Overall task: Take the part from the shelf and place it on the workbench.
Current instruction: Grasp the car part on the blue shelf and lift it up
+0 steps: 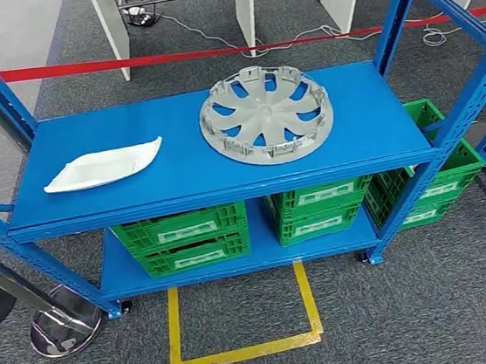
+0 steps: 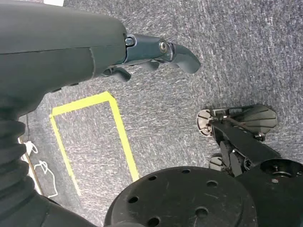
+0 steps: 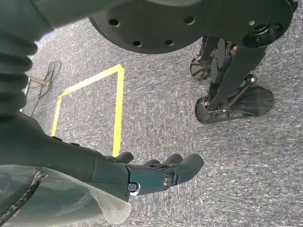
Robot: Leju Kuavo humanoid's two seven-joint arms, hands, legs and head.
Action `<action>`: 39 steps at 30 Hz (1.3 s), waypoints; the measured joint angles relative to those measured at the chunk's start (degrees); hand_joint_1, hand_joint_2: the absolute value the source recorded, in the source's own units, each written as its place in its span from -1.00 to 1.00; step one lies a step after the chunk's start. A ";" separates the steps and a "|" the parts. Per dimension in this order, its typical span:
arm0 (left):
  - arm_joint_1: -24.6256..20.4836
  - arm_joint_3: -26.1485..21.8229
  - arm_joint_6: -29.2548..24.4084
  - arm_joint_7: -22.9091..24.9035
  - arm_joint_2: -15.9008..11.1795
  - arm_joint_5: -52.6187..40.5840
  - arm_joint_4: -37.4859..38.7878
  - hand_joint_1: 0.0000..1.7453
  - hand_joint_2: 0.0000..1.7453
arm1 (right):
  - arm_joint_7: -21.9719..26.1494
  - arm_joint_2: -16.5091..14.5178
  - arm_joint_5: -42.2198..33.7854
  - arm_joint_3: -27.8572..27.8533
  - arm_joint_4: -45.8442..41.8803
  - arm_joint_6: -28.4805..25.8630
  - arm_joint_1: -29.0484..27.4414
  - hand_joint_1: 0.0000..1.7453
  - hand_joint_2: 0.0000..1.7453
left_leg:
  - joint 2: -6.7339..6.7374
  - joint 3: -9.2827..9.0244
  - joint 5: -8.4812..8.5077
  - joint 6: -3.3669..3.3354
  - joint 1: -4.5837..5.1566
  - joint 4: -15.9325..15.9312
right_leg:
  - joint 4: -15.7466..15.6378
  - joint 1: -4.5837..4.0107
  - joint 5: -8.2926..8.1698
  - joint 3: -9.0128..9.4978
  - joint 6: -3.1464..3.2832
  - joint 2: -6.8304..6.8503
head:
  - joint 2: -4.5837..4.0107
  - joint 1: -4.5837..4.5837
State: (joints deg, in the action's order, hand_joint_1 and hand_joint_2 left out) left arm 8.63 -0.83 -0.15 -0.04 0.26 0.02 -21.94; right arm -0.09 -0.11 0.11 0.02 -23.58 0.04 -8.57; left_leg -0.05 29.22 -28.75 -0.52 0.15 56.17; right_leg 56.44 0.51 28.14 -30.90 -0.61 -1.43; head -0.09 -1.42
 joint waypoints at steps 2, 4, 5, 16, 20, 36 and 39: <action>0.00 0.01 0.00 0.00 0.00 -0.01 0.00 -1.00 1.00 | 0.00 0.00 0.00 0.00 0.00 0.00 0.00 -1.00 1.00 | 0.00 0.00 0.00 0.00 0.00 0.00 | 0.00 0.00 0.00 0.00 0.00 0.00 | 0.00 0.00; 0.00 0.01 0.00 0.00 0.00 -0.01 0.00 -1.00 1.00 | 0.00 0.00 0.00 0.00 0.00 0.00 0.00 -1.00 1.00 | 0.00 0.01 0.00 0.00 0.00 0.00 | 0.00 0.00 0.00 -0.01 0.00 0.00 | 0.00 0.00; 0.00 0.01 0.00 0.00 0.00 -0.01 0.00 -1.00 1.00 | 0.00 0.00 0.00 0.00 0.00 0.00 0.00 -1.00 1.00 | 0.00 0.01 0.00 0.00 0.00 0.00 | 0.00 0.00 0.00 -0.01 0.00 0.00 | 0.00 0.01; -0.25 -1.06 -0.56 -0.59 0.04 -0.68 0.00 -1.00 1.00 | 0.71 0.00 0.45 -1.50 0.00 0.00 0.25 -1.00 1.00 | 0.00 0.03 0.00 0.00 0.00 0.00 | 0.00 0.00 0.00 -0.03 0.00 0.00 | 0.00 0.01; -1.01 -4.27 -2.47 -2.58 0.29 -3.09 0.02 -1.00 1.00 | 3.03 -0.03 1.99 -5.55 0.00 0.00 0.99 -1.00 1.00 | 0.00 0.04 0.00 0.00 0.00 0.00 | 0.00 0.00 0.00 -0.02 0.00 0.01 | 0.00 0.00; -3.68 -15.22 -13.36 -5.15 2.24 -21.39 1.33 -1.00 -1.00 | 14.85 -1.47 10.82 -24.46 0.00 -1.37 4.66 -1.00 1.00 | -0.01 0.09 0.00 0.00 0.00 0.00 | 0.00 0.00 0.00 -0.04 0.00 0.03 | 0.00 0.01; -4.16 -17.05 -15.36 -5.19 2.64 -25.19 1.91 -1.00 -0.50 | 17.18 -1.86 12.60 -28.04 0.00 -1.86 5.38 -1.00 1.00 | -0.01 0.09 0.00 0.00 0.00 0.00 | 0.00 0.00 0.00 -0.04 -0.01 0.04 | 0.00 0.00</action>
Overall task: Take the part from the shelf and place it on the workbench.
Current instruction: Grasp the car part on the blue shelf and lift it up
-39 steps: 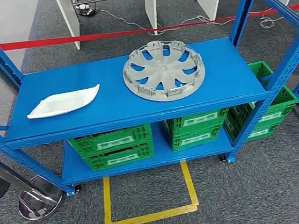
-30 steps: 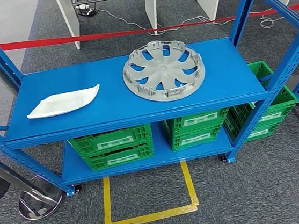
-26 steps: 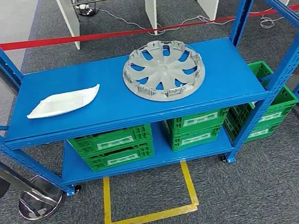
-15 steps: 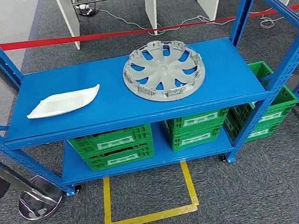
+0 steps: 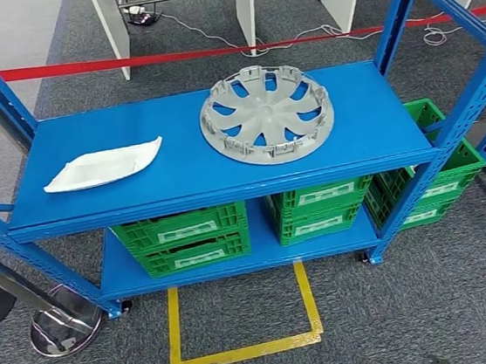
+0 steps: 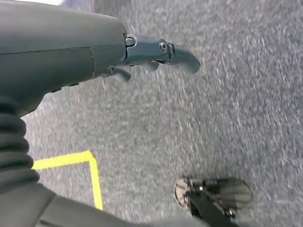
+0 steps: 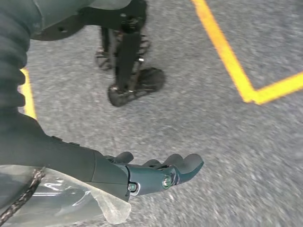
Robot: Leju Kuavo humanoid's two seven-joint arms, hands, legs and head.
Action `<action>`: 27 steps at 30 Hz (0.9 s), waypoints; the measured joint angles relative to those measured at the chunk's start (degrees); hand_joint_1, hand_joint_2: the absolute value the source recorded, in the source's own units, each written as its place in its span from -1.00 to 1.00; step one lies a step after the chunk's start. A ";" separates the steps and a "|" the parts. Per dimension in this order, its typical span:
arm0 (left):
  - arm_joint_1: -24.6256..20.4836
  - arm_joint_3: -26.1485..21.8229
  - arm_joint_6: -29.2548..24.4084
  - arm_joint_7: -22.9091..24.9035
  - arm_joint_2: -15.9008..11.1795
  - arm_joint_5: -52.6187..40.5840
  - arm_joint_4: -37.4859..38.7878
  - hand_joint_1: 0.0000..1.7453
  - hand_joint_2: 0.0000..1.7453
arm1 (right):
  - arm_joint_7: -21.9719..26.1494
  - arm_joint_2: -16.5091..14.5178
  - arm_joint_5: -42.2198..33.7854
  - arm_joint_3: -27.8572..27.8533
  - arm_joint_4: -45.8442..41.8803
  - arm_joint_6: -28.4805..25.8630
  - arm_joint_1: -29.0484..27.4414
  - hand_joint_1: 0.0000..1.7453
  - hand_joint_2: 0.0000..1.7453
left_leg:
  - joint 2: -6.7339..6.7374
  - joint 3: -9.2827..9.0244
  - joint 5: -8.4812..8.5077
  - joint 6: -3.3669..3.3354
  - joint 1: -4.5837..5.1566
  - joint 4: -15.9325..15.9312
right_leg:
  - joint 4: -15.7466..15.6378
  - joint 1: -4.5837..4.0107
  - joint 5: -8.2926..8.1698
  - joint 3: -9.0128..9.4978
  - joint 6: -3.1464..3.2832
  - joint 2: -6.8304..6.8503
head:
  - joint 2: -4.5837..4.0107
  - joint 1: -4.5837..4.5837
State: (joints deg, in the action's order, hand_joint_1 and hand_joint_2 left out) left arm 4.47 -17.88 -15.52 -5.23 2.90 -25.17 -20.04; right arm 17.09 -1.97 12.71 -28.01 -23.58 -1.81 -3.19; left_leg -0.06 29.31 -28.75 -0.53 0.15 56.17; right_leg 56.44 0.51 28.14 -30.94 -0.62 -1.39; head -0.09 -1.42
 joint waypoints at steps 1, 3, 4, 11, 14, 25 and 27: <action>-0.17 -0.60 -0.65 -0.02 0.14 -1.25 0.20 -1.00 0.00 | 0.75 -0.14 0.57 -1.17 0.00 -0.13 0.23 -1.00 1.00 | 0.00 0.00 0.00 0.00 0.00 0.00 | 0.00 0.00 0.00 0.00 0.00 0.00 | 0.00 0.00; -0.53 -1.81 -1.96 -0.07 0.40 -3.72 0.62 -1.00 1.00 | 2.28 -0.40 1.74 -3.52 -0.01 -0.31 0.72 -1.00 1.00 | 0.00 0.00 0.00 0.00 0.00 0.00 | 0.00 0.00 0.00 0.00 0.00 0.01 | 0.00 0.01; -0.71 -2.45 -2.62 -0.10 0.55 -5.02 0.85 -1.00 1.00 | 3.07 -0.54 2.35 -4.69 -0.02 -0.42 0.97 -1.00 1.00 | 0.00 0.01 0.00 0.00 0.00 0.00 | 0.00 0.00 0.00 0.00 0.00 0.01 | 0.00 0.01; -1.81 -6.13 -6.32 -0.75 1.27 -13.94 2.37 -1.00 -1.00 | 9.06 -2.16 6.94 -10.57 -3.71 -0.56 2.52 -1.00 1.00 | -0.02 0.02 0.00 0.00 0.00 0.00 | 0.01 0.00 0.00 0.00 0.00 0.03 | 0.00 0.01; -2.23 -6.94 -7.23 -0.85 1.42 -17.40 2.89 -1.00 -1.00 | 10.67 -2.81 8.46 -10.58 -7.78 -0.77 2.87 -1.00 1.00 | -0.02 0.02 0.01 -0.01 0.00 0.00 | 0.01 0.00 0.00 0.01 0.00 0.04 | 0.00 0.01; -3.48 -9.15 -8.78 -1.28 1.55 -26.37 4.32 -1.00 -1.00 | 11.16 -2.68 9.18 -3.09 -26.05 -4.26 2.99 -1.00 1.00 | -0.02 0.00 0.04 -0.05 0.01 0.03 | 0.01 0.01 -0.01 -0.03 -0.01 0.07 | 0.00 0.01; -3.72 -9.44 -9.00 -1.48 1.56 -27.95 4.55 -1.00 -1.00 | 11.09 -2.27 9.01 -0.98 -29.48 -5.25 3.06 -1.00 1.00 | -0.02 0.02 0.04 -0.06 0.01 0.03 | 0.02 0.01 -0.01 -0.02 -0.01 0.08 | 0.00 0.00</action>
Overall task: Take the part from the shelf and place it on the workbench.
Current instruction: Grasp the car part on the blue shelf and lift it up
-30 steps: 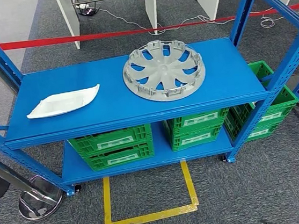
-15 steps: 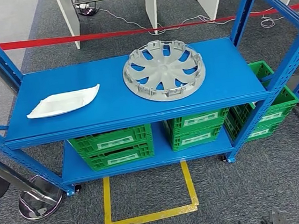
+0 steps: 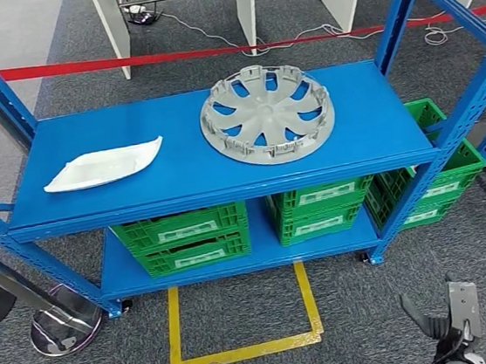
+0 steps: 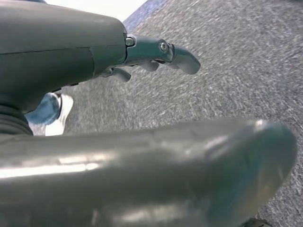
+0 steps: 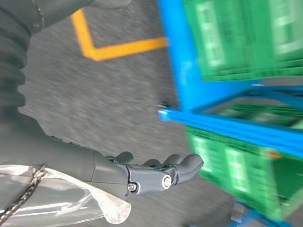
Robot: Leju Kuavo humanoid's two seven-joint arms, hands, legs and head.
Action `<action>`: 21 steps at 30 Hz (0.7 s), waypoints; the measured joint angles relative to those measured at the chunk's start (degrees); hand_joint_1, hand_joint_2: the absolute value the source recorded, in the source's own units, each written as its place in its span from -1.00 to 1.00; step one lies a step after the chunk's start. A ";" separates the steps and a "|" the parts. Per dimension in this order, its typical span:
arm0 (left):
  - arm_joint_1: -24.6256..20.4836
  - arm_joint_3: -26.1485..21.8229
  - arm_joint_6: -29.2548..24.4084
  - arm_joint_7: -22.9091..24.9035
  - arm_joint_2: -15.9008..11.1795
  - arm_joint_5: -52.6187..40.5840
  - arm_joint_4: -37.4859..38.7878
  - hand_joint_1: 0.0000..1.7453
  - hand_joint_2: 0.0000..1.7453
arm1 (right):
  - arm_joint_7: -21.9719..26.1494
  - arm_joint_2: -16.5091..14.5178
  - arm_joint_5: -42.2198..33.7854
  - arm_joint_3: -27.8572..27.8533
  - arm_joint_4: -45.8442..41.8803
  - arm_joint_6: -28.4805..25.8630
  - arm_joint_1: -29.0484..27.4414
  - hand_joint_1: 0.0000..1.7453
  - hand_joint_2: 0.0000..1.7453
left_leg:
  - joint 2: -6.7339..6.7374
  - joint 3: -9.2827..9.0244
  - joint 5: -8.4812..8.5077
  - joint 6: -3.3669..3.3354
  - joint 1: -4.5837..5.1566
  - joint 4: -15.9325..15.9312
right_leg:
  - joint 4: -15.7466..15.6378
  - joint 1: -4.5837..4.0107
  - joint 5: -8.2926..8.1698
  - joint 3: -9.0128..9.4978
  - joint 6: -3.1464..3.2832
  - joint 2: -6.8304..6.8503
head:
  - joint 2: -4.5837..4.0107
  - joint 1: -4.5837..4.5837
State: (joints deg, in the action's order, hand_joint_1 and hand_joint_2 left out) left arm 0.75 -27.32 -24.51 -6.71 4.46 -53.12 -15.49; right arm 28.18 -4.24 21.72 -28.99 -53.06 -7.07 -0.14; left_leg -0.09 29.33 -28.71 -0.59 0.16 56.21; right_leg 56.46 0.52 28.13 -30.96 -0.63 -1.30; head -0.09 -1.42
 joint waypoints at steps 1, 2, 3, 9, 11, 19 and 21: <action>-0.11 -0.13 -0.09 -0.09 0.01 -0.78 0.10 -1.00 -1.00 | -0.01 0.25 -0.04 1.11 -1.73 -0.49 0.09 -1.00 1.00 | 0.00 0.02 0.00 0.00 0.00 0.00 | 0.01 0.00 0.00 0.00 0.00 0.00 | 0.00 0.01; -0.23 -0.23 -0.17 -0.18 0.01 -1.54 0.19 -1.00 -1.00 | -0.03 0.55 -0.08 2.30 -3.44 -0.95 0.27 -1.00 1.00 | 0.00 0.04 0.00 0.00 0.00 0.00 | 0.01 0.00 0.00 0.01 0.00 0.00 | 0.00 0.01; -0.35 -0.31 -0.24 -0.25 0.01 -2.26 0.28 -1.00 -1.00 | -0.11 0.87 -0.10 3.51 -5.15 -1.41 0.55 -1.00 1.00 | 0.00 0.06 0.00 0.00 0.00 0.00 | 0.01 0.00 0.00 0.01 0.00 -0.01 | 0.00 0.00; -1.08 -0.85 -0.34 -0.35 0.02 -5.96 0.66 -1.00 -1.00 | -1.55 3.21 0.31 11.07 -14.25 -3.80 4.05 -1.00 1.00 | 0.00 0.03 0.05 -0.04 0.00 0.01 | 0.03 0.00 -0.03 0.01 -0.02 0.01 | 0.00 0.01; -1.28 -1.00 -0.34 -0.35 0.02 -6.98 0.72 -1.00 -1.00 | -2.25 3.99 0.88 13.54 -16.84 -4.72 5.64 -1.00 1.00 | 0.00 0.00 0.08 -0.05 0.00 0.02 | 0.03 0.00 -0.05 0.00 -0.04 0.01 | 0.00 0.01; -2.11 -1.37 -0.29 -0.35 0.03 -10.46 1.09 -1.00 -1.00 | -6.18 7.09 5.30 23.02 -26.74 -9.84 11.93 -1.00 1.00 | -0.02 0.00 0.12 -0.09 0.00 0.04 | 0.04 0.00 -0.05 -0.03 -0.04 0.09 | 0.00 0.01; -2.22 -1.52 -0.27 -0.35 0.06 -11.20 1.18 -1.00 -1.00 | -7.24 7.57 7.00 24.68 -29.01 -11.82 13.06 -1.00 1.00 | -0.02 0.01 0.12 -0.09 0.00 0.04 | 0.04 0.00 -0.06 -0.04 -0.04 0.09 | 0.00 0.01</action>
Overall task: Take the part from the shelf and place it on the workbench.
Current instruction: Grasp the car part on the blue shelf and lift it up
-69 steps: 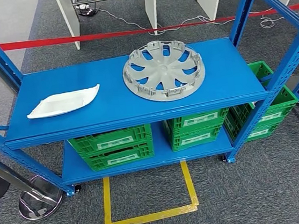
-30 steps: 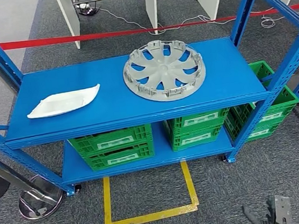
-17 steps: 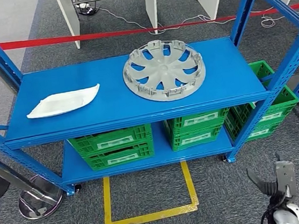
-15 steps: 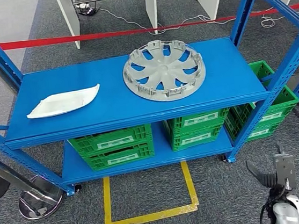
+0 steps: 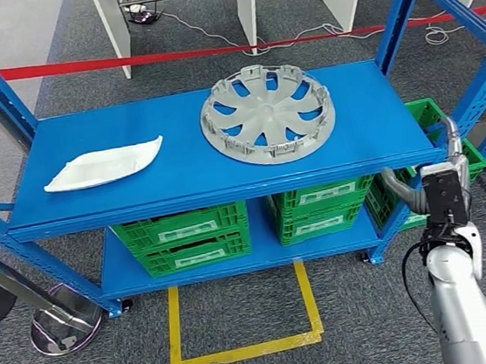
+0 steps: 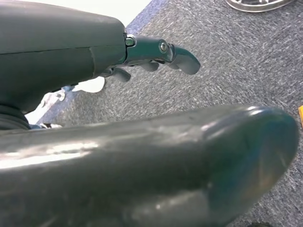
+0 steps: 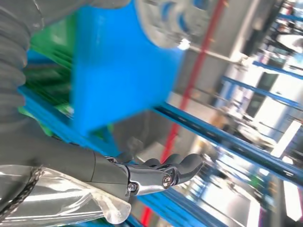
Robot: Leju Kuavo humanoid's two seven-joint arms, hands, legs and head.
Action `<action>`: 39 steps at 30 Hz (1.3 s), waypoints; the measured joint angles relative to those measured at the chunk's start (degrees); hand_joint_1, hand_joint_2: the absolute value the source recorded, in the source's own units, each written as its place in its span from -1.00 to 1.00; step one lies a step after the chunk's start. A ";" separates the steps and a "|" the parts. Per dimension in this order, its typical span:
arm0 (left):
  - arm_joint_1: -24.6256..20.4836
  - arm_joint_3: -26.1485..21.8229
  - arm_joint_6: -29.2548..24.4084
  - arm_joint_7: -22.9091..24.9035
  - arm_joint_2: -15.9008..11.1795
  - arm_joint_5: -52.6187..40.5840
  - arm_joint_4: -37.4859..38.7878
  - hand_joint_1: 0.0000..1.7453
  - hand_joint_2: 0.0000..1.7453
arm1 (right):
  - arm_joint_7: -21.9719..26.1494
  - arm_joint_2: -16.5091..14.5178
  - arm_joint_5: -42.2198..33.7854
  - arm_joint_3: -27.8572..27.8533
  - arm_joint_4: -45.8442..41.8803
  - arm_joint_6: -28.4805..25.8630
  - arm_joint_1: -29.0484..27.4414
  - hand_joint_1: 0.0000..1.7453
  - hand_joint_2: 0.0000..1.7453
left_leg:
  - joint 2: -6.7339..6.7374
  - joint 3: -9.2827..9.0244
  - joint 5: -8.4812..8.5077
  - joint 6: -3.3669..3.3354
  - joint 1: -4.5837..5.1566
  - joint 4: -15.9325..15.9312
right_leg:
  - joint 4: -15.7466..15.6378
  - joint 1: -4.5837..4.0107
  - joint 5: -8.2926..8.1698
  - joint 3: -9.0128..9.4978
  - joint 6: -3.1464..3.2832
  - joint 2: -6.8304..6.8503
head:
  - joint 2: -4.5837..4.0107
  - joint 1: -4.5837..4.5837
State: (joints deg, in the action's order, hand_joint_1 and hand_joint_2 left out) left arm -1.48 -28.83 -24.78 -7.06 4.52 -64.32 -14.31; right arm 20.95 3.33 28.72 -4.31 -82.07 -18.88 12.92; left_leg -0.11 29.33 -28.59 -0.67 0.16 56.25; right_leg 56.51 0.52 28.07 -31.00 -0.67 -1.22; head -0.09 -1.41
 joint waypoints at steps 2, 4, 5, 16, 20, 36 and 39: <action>-0.10 -0.15 0.03 0.00 0.09 -0.70 0.07 -1.00 -1.00 | -1.06 0.43 1.82 1.37 -2.34 -2.23 1.03 -1.00 1.00 | 0.00 0.01 0.00 0.00 0.00 0.00 | 0.00 0.00 0.00 -0.01 0.00 0.00 | 0.00 0.00; -0.21 -0.24 0.04 0.01 0.21 -1.37 0.14 -1.00 -1.00 | -2.16 0.85 3.69 2.59 -4.81 -4.67 2.02 -1.00 1.00 | 0.00 0.01 0.00 0.00 0.00 0.00 | 0.00 0.00 0.00 -0.02 0.00 0.00 | 0.00 0.00; -0.24 -0.30 0.04 0.03 0.27 -1.71 0.17 -1.00 -1.00 | -2.70 1.04 4.58 3.10 -6.05 -5.88 2.44 -1.00 1.00 | 0.00 0.01 0.00 0.00 0.00 0.00 | 0.00 0.00 0.00 -0.02 0.00 0.00 | 0.00 0.00; -0.53 -1.33 0.13 -0.57 0.82 -4.13 0.40 -1.00 -1.00 | -8.93 3.29 13.73 8.32 -17.45 -13.21 7.01 -1.00 1.00 | 0.00 0.04 0.00 0.00 0.00 0.01 | 0.00 0.00 0.00 -0.05 0.00 -0.02 | 0.00 0.00; -1.04 -2.93 0.59 -4.72 1.06 -0.93 0.41 -1.00 -1.00 | -10.95 5.12 14.28 11.58 -17.86 -7.98 9.18 -1.00 1.00 | -0.01 0.04 0.03 -0.03 0.00 0.01 | 0.00 0.00 -0.03 -0.05 -0.01 0.01 | 0.00 -0.01; -4.52 -14.33 10.46 -20.61 1.63 13.66 0.41 -1.00 -1.00 | -15.95 8.57 16.16 28.50 -3.92 12.33 19.15 -1.00 1.00 | -0.03 0.11 0.09 -0.06 0.00 0.02 | 0.05 0.00 -0.08 -0.07 -0.03 0.04 | 0.00 0.00; -4.97 -15.47 9.79 -20.54 1.54 14.02 0.41 -1.00 -1.00 | -16.30 8.37 15.18 31.99 0.18 15.00 22.00 -1.00 1.00 | -0.04 0.11 0.11 -0.06 0.00 0.02 | 0.06 0.00 -0.08 -0.08 -0.03 0.06 | 0.00 -0.01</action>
State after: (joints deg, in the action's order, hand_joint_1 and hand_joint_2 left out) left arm -6.45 -44.31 -14.99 -27.60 6.06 -50.30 -13.90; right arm 4.64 11.70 43.90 27.69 -81.89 -3.88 34.93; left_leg -0.15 29.45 -28.48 -0.73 0.16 56.27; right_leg 56.56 0.52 27.99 -31.08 -0.70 -1.15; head -0.09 -1.42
